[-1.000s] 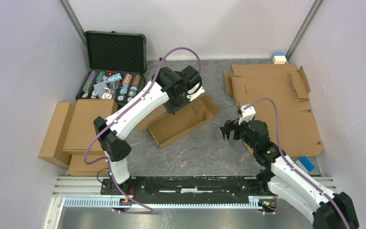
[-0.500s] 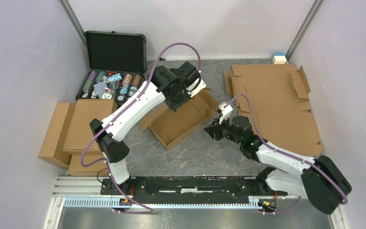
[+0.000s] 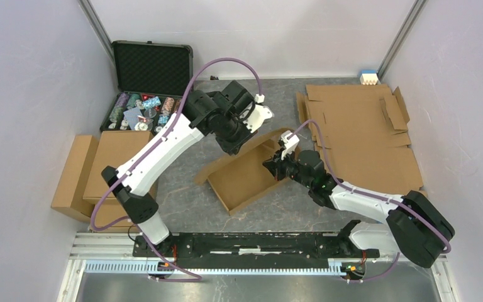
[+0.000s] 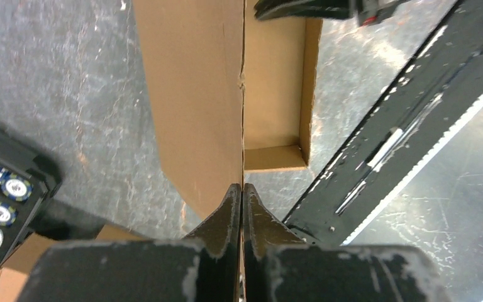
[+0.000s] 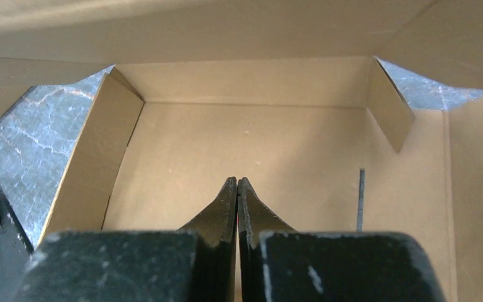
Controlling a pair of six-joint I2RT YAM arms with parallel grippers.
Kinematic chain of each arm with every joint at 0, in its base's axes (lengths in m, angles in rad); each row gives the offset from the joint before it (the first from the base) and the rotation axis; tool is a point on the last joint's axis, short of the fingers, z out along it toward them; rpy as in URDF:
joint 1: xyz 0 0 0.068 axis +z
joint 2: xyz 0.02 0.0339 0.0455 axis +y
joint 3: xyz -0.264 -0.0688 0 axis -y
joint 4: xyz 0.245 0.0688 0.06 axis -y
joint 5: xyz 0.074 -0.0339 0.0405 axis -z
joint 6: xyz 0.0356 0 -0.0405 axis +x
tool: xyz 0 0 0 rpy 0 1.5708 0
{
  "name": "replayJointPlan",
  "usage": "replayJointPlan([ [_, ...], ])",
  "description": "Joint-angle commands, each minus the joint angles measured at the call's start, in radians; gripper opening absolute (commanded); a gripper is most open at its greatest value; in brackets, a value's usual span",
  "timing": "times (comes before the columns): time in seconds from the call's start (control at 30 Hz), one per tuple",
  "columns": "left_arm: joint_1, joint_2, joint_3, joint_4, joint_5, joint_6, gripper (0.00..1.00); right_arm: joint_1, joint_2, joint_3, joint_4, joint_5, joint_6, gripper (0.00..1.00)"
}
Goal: Fold the paper box
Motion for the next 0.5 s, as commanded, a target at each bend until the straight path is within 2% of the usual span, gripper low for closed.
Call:
replayJointPlan([
  [0.0,-0.001,-0.09,0.025,0.082,0.146,0.0,0.02,0.032,-0.016,-0.027,0.017,0.032,-0.027,0.02],
  [0.13,-0.001,-0.101,0.019,0.091,0.106,0.015,0.02,0.067,0.021,-0.029,0.002,0.051,-0.028,0.01],
  [0.3,-0.001,-0.083,-0.009,0.102,-0.052,0.053,0.03,0.107,0.072,-0.025,-0.054,0.076,-0.028,0.01],
  [0.47,-0.002,-0.058,-0.048,0.169,-0.223,0.098,0.09,0.141,0.057,-0.071,-0.066,0.079,-0.011,0.0],
])
